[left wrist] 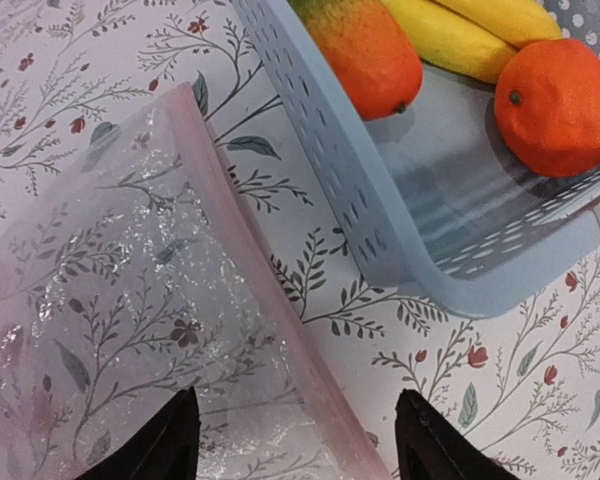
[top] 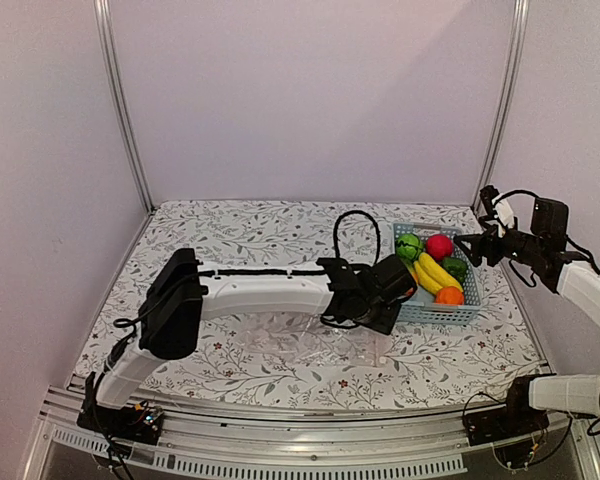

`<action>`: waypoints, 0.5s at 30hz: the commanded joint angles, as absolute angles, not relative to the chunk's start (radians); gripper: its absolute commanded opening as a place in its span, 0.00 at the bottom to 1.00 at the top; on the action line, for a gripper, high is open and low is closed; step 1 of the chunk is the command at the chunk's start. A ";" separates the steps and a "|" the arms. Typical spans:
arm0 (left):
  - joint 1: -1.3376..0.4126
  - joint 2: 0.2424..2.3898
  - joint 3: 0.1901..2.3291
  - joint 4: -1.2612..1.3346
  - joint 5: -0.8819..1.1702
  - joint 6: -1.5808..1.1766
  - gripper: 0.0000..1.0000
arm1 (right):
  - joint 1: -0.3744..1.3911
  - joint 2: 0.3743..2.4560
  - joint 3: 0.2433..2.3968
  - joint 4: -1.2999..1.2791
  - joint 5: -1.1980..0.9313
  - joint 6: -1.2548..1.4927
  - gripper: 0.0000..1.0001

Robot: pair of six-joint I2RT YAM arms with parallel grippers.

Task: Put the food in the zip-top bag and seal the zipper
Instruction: Pick up the zipper food storage bag at the center of the board.

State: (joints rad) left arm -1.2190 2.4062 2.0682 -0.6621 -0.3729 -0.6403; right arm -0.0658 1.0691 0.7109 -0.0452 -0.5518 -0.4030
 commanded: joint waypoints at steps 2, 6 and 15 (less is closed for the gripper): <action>-1.235 2.486 2.152 -0.749 -0.388 -0.628 0.61 | -0.069 1.079 0.724 -0.064 -0.544 -0.411 0.94; -1.235 2.490 2.155 -0.758 -0.383 -0.622 0.55 | -0.069 1.080 0.724 -0.064 -0.545 -0.412 0.94; -1.233 2.447 2.114 -0.802 -0.400 -0.600 0.22 | -0.070 1.074 0.726 -0.068 -0.545 -0.413 0.93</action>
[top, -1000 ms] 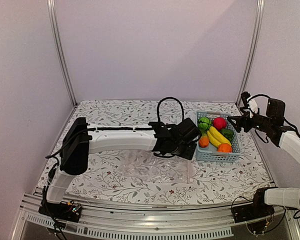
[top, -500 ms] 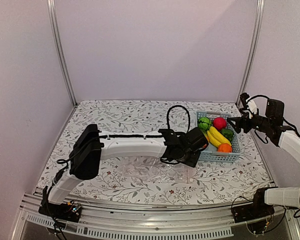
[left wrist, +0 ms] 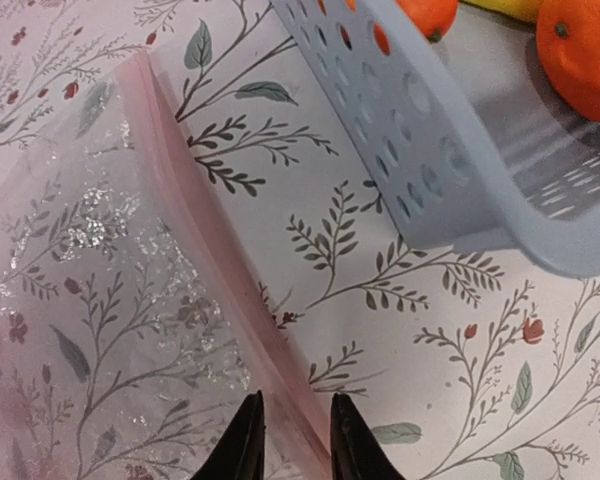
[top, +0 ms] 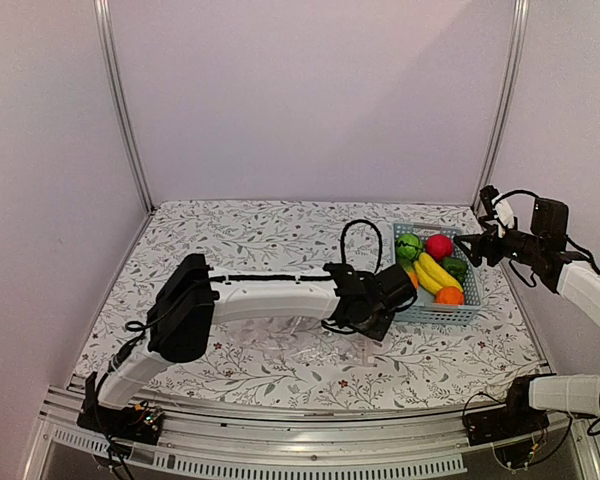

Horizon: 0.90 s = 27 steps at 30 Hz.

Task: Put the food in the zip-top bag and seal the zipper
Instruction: Pick up the zipper food storage bag at the center of the board.

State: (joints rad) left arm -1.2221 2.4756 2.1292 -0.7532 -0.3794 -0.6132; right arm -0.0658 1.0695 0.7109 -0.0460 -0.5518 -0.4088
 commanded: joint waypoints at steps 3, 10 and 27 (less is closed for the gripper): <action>-1.234 2.393 2.037 -0.810 -0.429 -0.597 0.06 | -0.069 1.072 0.726 -0.069 -0.548 -0.414 0.93; -1.238 2.228 1.795 -0.845 -0.497 -0.589 0.00 | -0.069 1.077 0.726 -0.071 -0.550 -0.416 0.93; -1.303 1.866 1.402 -0.679 -0.731 -0.373 0.00 | -0.068 1.041 0.751 -0.142 -0.754 -0.422 0.87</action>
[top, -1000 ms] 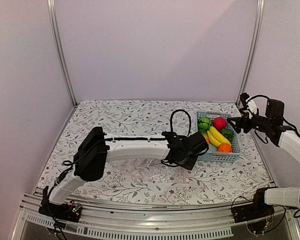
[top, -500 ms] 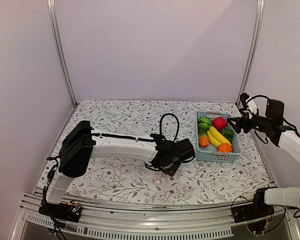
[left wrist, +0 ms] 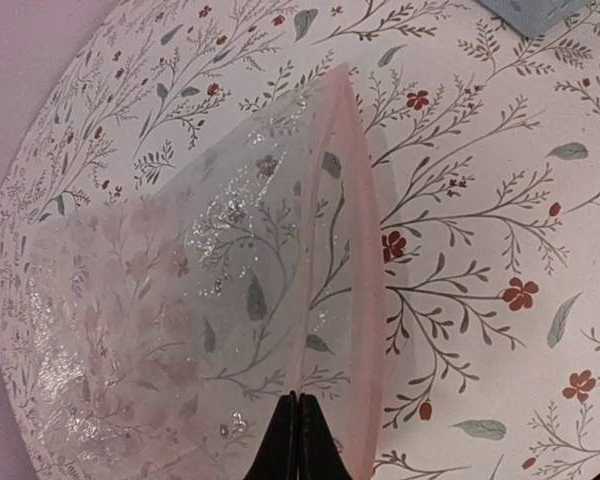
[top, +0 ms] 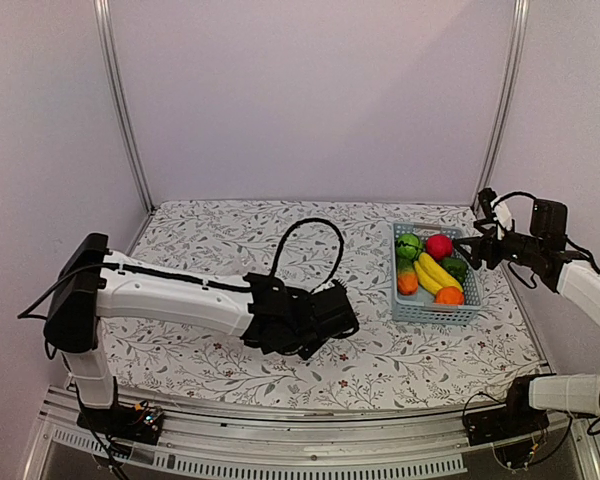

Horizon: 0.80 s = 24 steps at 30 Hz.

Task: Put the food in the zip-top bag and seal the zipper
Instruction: Pick up the zipper food storage bag at the center of the board, then pass from the left arm to the right

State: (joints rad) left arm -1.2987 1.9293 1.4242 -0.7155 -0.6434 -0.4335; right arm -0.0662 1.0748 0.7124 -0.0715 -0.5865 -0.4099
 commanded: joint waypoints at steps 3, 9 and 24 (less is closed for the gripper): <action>-1.303 1.817 1.378 -0.620 -0.764 -0.301 0.00 | -0.020 0.974 0.770 -0.194 -0.921 -0.445 0.83; -1.303 1.718 1.324 -0.465 -0.778 -0.149 0.00 | 0.266 0.966 0.846 -0.305 -0.777 -0.525 0.75; -1.312 1.550 1.193 -0.179 -0.659 0.070 0.00 | 0.568 1.260 1.058 -0.371 -0.611 -0.684 0.65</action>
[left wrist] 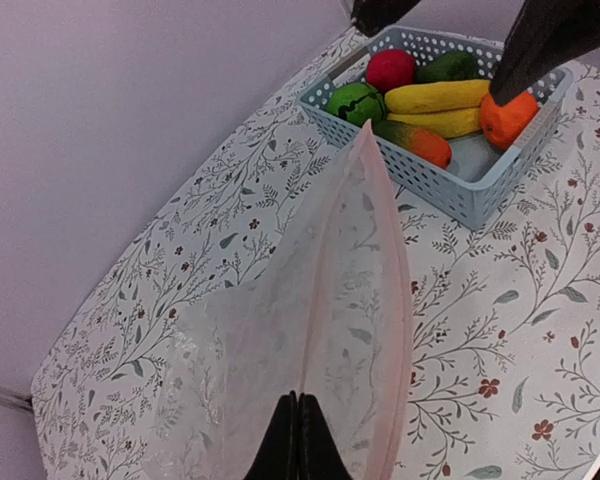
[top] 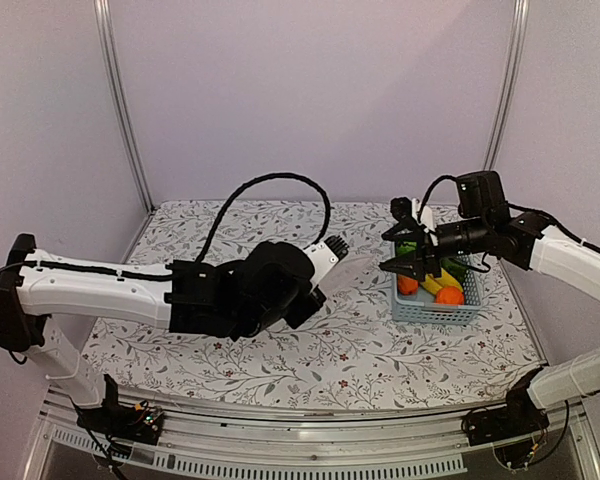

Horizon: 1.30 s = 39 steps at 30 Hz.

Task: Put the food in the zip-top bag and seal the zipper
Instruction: Pass from the left arm to the right, then pass from the right arm to the left

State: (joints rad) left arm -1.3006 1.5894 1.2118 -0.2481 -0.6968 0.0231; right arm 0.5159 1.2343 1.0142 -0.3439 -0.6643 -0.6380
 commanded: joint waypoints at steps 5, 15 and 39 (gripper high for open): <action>-1.327 1.519 1.165 -0.149 -0.630 0.089 0.00 | 0.632 1.315 1.072 -0.363 -0.563 -0.704 0.61; -1.338 1.456 1.103 -0.126 -0.600 0.095 0.00 | 0.669 1.435 1.155 -0.369 -0.514 -0.679 0.42; -1.304 1.539 1.210 -0.322 -0.634 -0.086 0.41 | 0.765 1.434 1.213 -0.483 -0.443 -0.697 0.00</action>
State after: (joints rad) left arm -1.3170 1.5398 1.1908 -0.2863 -0.6258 -0.0635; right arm 0.7601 1.4712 1.2060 -0.4591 -0.4419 -0.6968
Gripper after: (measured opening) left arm 0.421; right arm 0.008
